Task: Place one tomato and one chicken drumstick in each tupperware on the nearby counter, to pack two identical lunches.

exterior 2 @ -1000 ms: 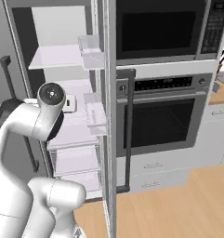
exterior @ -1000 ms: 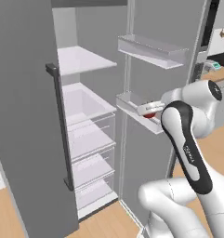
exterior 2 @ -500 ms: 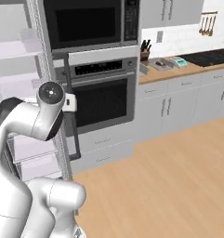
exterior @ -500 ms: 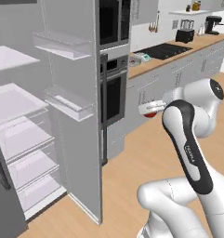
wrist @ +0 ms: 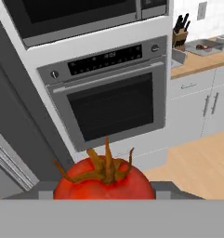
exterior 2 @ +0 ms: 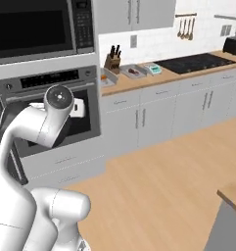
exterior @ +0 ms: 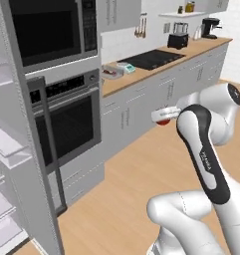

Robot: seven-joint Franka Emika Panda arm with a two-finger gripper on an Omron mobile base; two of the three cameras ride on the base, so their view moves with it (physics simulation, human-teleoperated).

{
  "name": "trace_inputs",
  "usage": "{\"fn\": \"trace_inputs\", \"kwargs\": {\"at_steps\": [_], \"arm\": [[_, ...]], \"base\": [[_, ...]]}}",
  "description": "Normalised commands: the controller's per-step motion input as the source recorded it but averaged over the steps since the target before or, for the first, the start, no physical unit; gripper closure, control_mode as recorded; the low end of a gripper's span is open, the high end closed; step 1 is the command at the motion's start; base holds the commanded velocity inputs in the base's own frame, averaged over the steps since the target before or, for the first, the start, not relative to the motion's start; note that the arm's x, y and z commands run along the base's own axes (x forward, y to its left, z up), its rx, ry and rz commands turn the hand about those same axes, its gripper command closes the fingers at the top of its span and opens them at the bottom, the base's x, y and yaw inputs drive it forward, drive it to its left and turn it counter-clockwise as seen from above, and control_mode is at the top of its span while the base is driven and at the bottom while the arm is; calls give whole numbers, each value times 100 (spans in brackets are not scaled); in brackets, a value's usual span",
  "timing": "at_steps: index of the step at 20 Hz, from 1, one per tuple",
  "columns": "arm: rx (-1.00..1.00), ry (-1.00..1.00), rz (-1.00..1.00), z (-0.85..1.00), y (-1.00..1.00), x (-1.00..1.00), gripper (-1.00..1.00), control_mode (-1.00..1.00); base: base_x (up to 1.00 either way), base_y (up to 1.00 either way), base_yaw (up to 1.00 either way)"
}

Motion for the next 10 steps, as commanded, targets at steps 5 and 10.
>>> {"fn": "trace_inputs", "kwargs": {"at_steps": [5, 10], "arm": [[0, 0, 0, 0, 0, 0, 100, 100], [0, 0, 0, 0, 0, 0, 100, 100]], "base": [[100, -53, 6], [100, -2, 25]]}}
